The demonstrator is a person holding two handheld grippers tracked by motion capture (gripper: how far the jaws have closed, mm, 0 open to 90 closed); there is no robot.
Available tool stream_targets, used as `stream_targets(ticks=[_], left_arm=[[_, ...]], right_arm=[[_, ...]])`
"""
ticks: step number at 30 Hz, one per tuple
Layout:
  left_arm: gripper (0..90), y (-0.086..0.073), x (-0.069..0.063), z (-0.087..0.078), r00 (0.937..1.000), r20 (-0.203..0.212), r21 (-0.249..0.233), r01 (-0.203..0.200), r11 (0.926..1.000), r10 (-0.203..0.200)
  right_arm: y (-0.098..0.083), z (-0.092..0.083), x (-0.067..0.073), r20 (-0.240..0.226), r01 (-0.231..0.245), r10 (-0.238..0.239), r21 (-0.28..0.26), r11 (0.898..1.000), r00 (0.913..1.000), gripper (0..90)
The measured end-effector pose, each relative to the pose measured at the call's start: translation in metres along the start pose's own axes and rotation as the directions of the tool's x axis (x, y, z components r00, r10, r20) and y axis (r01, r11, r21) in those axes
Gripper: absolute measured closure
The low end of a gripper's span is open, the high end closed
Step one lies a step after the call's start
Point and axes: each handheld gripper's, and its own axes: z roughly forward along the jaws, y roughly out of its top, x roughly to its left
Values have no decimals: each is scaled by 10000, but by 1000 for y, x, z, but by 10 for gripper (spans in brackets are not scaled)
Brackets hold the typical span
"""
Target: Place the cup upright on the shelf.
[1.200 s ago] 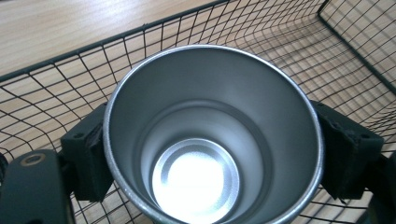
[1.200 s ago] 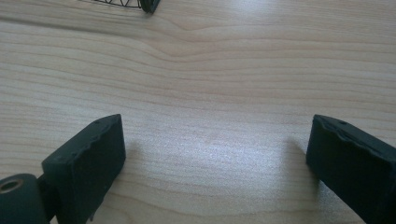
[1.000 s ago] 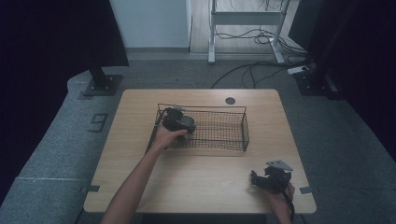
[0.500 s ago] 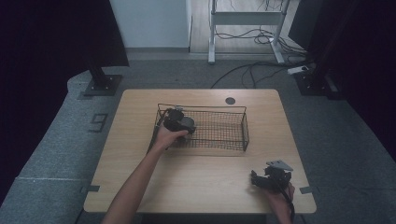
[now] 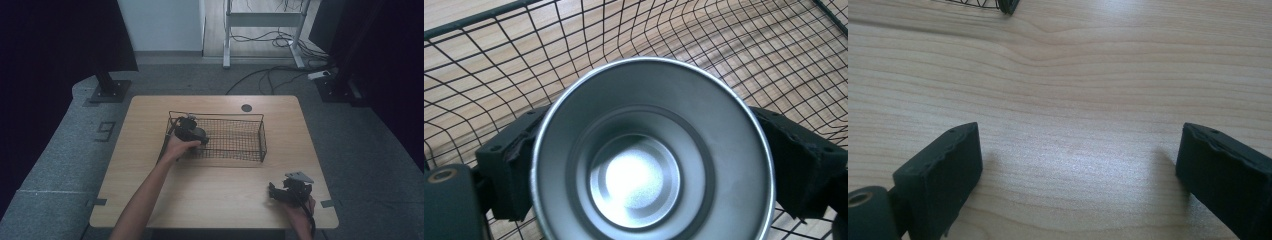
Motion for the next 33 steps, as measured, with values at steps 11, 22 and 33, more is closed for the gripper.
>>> stream_targets(ticks=[11, 22, 33], left_arm=[[89, 0, 3, -22, 9996, 173, -989, 242, 9948, -226], [101, -13, 1, -62, 9999, -158, -1869, -55, 9824, 26], [149, -47, -16, -99, 9979, 319, -2549, -469, 9658, 569]], right_arm=[[0, 0, 0, 1, -6, 6, 5, 10000, 10000, 46], [0, 0, 0, 1, -6, 6, 2, 10000, 10000, 46], [0, 0, 0, 8, 18, -18, -15, 10000, 10000, 46]])
